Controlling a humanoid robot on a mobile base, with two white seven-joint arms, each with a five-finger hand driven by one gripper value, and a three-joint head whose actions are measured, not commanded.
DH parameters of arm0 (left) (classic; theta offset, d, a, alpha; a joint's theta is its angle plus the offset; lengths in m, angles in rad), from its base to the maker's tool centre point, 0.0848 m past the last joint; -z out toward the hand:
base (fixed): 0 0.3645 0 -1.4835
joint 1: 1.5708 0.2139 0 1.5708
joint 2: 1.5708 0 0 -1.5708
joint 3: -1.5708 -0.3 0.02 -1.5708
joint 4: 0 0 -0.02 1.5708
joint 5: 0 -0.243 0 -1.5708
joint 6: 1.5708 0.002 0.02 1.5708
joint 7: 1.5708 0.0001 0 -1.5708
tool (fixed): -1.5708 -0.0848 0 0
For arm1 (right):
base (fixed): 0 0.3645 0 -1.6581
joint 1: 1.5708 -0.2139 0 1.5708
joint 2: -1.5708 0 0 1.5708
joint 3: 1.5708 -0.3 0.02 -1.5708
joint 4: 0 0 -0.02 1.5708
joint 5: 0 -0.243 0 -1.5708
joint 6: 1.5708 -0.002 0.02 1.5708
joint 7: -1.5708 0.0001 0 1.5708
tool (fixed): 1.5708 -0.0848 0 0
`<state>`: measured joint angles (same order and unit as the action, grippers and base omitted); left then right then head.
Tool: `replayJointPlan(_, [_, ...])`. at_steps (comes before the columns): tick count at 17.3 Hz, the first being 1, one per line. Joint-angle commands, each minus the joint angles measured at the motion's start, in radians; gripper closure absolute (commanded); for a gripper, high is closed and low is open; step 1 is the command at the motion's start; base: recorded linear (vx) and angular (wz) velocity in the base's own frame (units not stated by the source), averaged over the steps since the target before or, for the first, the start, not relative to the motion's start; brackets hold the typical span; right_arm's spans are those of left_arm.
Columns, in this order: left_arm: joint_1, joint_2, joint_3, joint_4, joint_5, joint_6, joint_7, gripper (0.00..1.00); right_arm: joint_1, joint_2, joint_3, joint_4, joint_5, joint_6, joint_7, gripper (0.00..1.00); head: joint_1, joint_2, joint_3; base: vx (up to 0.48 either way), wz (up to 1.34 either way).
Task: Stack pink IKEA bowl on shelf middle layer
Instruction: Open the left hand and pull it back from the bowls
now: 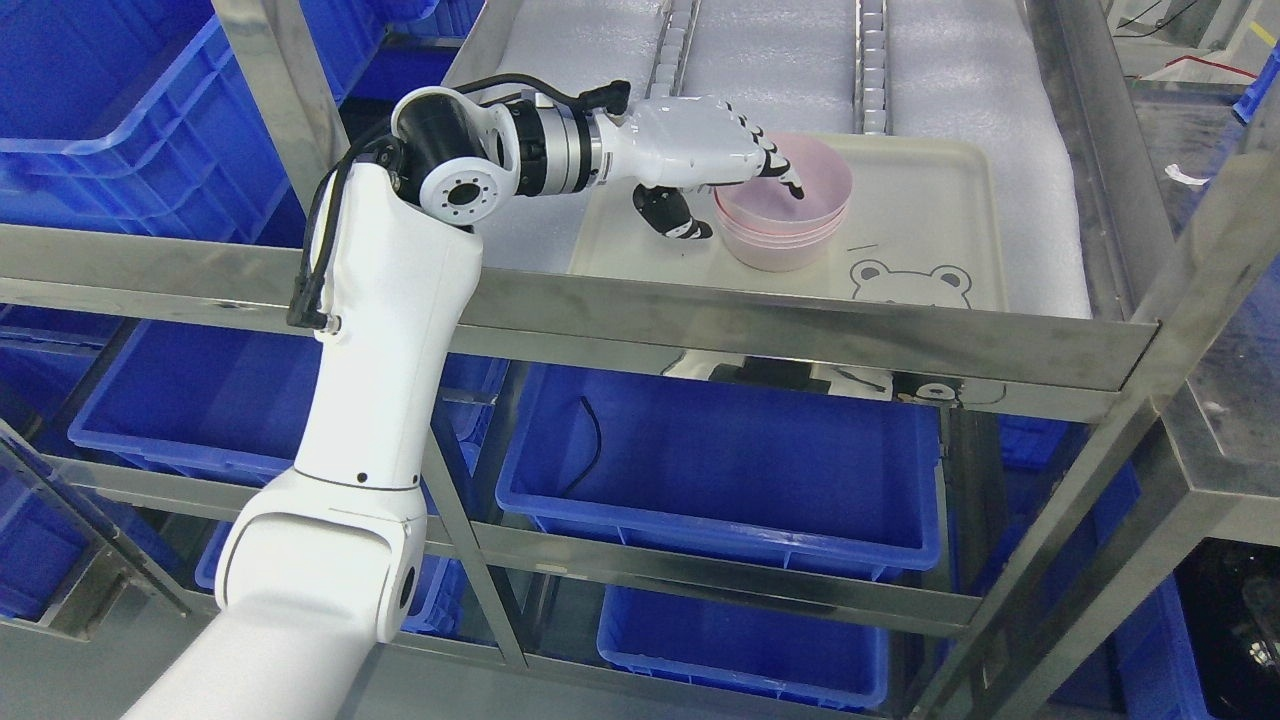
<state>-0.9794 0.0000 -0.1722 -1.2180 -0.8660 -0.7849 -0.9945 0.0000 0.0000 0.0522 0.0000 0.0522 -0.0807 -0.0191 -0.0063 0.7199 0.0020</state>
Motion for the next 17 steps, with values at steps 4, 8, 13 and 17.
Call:
replayJointPlan(4, [-0.068,0.017,0.013,-0.067,0.483,0.051,0.08,0.17,0.003,-0.017,0.0,-0.017,0.0,-0.001,0.001,0.0,0.0,0.0,0.0,0.0,0.0])
replayJointPlan(8, [0.052,0.017,-0.142,-0.17,0.66,0.064,0.137,0.16,0.005,-0.017,0.0,-0.017,0.0,-0.001,0.001,0.0,0.0,0.0,0.0,0.0,0.0])
replayJointPlan(13, [0.374,0.017,-0.398,-0.241,0.659,-0.001,0.129,0.17,0.003,-0.017,0.0,-0.017,0.0,-0.001,0.001,0.0,0.0,0.0,0.0,0.0,0.0])
replayJointPlan(17, [0.69,0.017,-0.415,-0.239,0.651,-0.001,0.125,0.17,0.005,-0.017,0.0,-0.017,0.0,-0.001,0.001,0.0,0.0,0.0,0.0,-0.028,-0.01])
